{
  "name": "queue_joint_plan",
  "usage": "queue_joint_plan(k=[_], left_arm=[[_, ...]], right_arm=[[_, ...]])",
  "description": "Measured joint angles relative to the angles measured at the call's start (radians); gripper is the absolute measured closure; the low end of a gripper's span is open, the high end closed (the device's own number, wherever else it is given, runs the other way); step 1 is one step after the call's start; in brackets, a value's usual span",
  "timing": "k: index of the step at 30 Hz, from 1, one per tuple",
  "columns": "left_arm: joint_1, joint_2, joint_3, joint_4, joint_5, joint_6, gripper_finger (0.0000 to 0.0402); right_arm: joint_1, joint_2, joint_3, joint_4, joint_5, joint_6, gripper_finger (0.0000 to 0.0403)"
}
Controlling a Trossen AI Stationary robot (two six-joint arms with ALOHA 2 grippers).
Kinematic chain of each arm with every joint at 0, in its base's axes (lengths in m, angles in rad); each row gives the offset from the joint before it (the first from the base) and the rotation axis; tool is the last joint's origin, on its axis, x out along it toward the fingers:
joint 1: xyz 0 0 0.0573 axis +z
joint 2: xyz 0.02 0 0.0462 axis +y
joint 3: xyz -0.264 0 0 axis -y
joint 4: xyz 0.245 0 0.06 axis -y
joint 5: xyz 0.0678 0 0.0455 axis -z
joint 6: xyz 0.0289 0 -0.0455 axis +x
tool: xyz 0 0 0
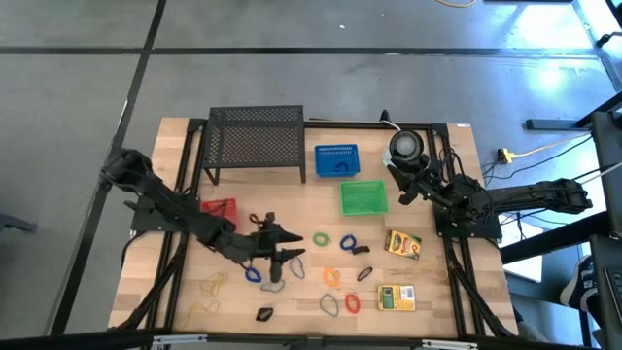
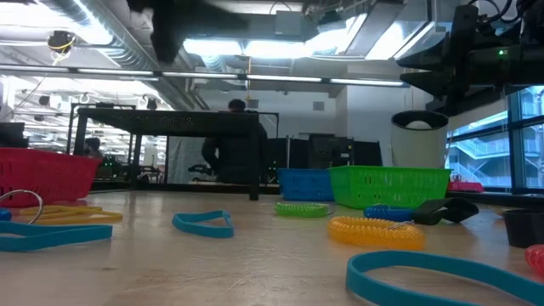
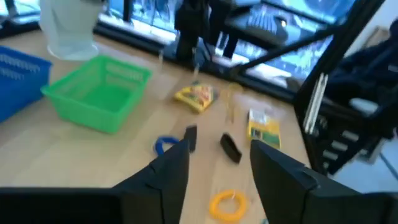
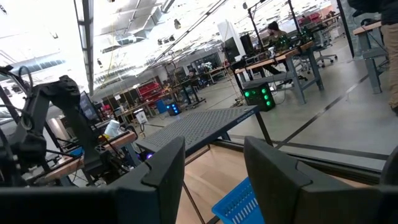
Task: Pick & Place Office Desk Supplies
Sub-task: Put the blue rubber band into the orange basket
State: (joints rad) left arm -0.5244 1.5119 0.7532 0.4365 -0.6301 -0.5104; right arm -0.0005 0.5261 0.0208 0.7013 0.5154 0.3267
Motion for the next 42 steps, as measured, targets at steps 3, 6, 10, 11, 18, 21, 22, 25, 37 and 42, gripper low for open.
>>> queue_joint_plan(k=[3,6,10,11,18,21,22,25,37,42], left_arm=[[0.01,0.045,0.0,0.0,0.073,-0.011,0.0222],[0.02,0.077,0.0,-0.005,0.126,-0.026,0.022],[0.029,0.098,0.0,-0.064,0.156,-0.026,0.0222],[0.031,0.1,0.0,-0.08,0.166,-0.026,0.0223],[0.069,0.148,0.0,-0.096,0.2,-0.03,0.0221],[0.082,0.173,0.0,-0.098,0.247,-0.03,0.0222],[0.086,0.18,0.0,-0.097,0.262,-0.029,0.0223],[0.09,0.198,0.001,-0.104,0.308,-0.029,0.0224],[0.088,0.328,0.18,-0.494,0.36,0.043,0.0222],[0.085,0.379,0.244,-0.574,0.325,0.084,0.0222]], right_arm=[[0.0,0.0,0.0,0.0,0.0,0.0,0.0237],[0.0,0.0,0.0,0.0,0.0,0.0,0.0237],[0.0,0.0,0.0,0.0,0.0,0.0,0.0237],[0.0,0.0,0.0,0.0,0.0,0.0,0.0237],[0.0,0.0,0.0,0.0,0.0,0.0,0.0237],[0.0,0.0,0.0,0.0,0.0,0.0,0.0237],[0.0,0.0,0.0,0.0,0.0,0.0,0.0237],[0.0,0.0,0.0,0.0,0.0,0.0,0.0237],[0.0,0.0,0.0,-0.007,0.0,0.0,0.0237],[0.0,0.0,0.0,-0.01,0.0,0.0,0.0237]])
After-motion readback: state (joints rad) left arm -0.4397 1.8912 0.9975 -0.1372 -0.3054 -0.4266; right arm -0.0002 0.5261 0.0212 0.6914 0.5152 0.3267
